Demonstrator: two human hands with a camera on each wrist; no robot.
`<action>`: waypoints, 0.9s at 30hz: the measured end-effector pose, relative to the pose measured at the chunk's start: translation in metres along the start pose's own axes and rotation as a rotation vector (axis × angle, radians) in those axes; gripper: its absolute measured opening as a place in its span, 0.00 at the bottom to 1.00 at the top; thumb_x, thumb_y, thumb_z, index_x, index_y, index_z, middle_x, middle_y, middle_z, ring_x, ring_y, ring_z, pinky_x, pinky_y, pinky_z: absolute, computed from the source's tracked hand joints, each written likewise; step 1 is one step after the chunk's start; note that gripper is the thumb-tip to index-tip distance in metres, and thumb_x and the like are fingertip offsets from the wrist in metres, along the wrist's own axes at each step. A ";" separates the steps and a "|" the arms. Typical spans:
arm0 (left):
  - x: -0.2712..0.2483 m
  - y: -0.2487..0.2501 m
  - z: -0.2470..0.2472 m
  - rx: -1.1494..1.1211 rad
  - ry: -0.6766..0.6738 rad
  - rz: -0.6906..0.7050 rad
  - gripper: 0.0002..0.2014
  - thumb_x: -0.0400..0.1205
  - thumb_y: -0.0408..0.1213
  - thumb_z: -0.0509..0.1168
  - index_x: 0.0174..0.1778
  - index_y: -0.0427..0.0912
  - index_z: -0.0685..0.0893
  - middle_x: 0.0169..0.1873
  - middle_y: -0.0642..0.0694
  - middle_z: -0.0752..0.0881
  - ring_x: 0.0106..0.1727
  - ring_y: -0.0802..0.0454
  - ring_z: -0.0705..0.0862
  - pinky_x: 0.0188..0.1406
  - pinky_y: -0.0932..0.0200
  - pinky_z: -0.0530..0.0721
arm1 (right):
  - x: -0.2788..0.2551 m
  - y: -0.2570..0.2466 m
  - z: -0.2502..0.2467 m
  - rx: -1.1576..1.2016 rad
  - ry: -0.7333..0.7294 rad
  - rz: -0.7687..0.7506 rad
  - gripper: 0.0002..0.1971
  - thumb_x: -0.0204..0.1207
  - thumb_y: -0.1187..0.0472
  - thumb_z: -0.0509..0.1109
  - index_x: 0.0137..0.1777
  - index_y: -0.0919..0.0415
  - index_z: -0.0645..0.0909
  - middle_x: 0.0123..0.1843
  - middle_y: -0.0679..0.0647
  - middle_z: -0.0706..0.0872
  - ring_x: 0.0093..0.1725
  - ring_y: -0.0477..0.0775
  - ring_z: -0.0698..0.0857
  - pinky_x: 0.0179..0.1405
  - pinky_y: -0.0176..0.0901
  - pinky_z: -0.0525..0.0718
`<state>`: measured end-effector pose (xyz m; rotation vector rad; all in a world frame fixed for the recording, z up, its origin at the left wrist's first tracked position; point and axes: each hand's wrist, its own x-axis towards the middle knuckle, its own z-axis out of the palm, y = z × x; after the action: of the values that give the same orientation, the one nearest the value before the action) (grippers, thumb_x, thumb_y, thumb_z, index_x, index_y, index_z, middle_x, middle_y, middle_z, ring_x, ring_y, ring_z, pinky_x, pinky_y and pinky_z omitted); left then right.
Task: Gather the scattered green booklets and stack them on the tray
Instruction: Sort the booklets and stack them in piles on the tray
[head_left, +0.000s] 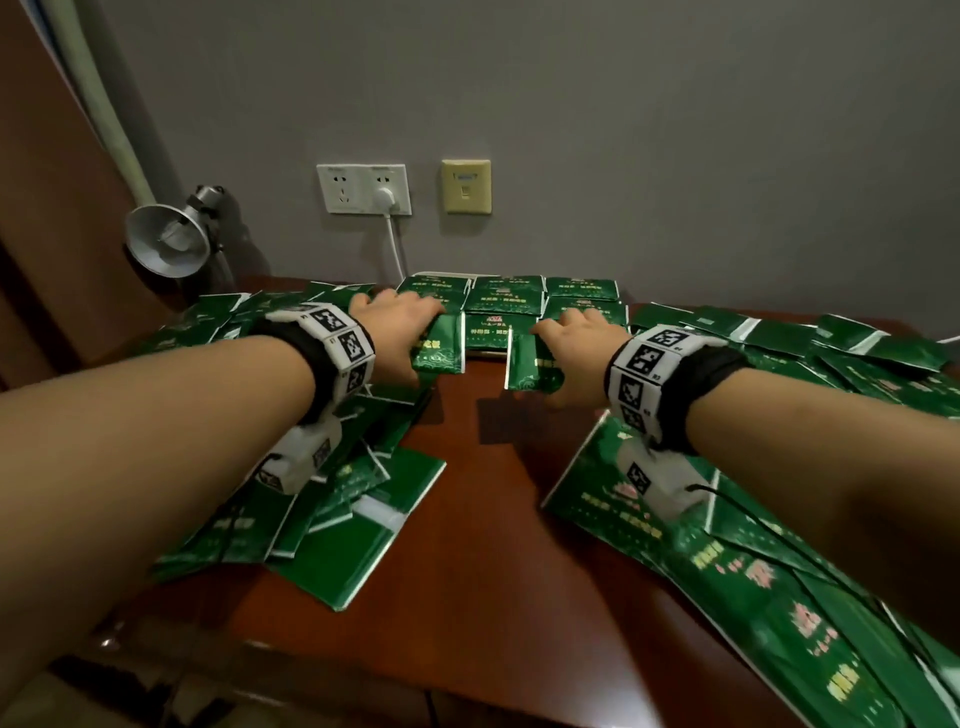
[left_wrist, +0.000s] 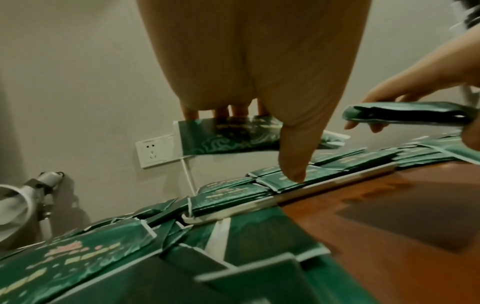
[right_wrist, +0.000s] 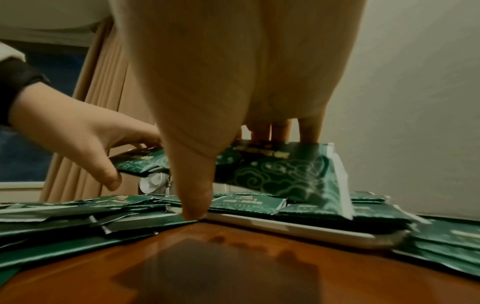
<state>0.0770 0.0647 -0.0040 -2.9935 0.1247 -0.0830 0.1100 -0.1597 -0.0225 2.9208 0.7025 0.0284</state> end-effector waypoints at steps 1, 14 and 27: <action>0.011 -0.009 0.001 0.004 -0.005 -0.016 0.41 0.67 0.47 0.79 0.75 0.53 0.67 0.66 0.47 0.76 0.69 0.42 0.72 0.71 0.39 0.68 | 0.012 -0.001 -0.002 0.001 -0.002 0.004 0.43 0.67 0.38 0.77 0.77 0.55 0.64 0.68 0.58 0.72 0.69 0.62 0.70 0.65 0.60 0.78; 0.128 -0.061 0.056 0.006 -0.088 0.045 0.46 0.68 0.52 0.79 0.80 0.54 0.64 0.72 0.44 0.70 0.73 0.40 0.68 0.71 0.41 0.69 | 0.161 -0.028 0.002 -0.080 -0.078 0.008 0.49 0.63 0.35 0.77 0.79 0.58 0.63 0.73 0.62 0.71 0.72 0.66 0.69 0.71 0.61 0.73; 0.127 -0.070 0.054 0.019 -0.122 -0.060 0.36 0.73 0.62 0.71 0.73 0.50 0.73 0.66 0.43 0.77 0.68 0.41 0.72 0.62 0.47 0.76 | 0.146 -0.031 0.011 -0.083 -0.126 0.135 0.34 0.75 0.34 0.66 0.71 0.58 0.71 0.70 0.61 0.74 0.71 0.66 0.71 0.67 0.57 0.73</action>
<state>0.2122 0.1304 -0.0405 -2.9740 0.0206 0.0908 0.2271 -0.0678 -0.0397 2.8553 0.4733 -0.1083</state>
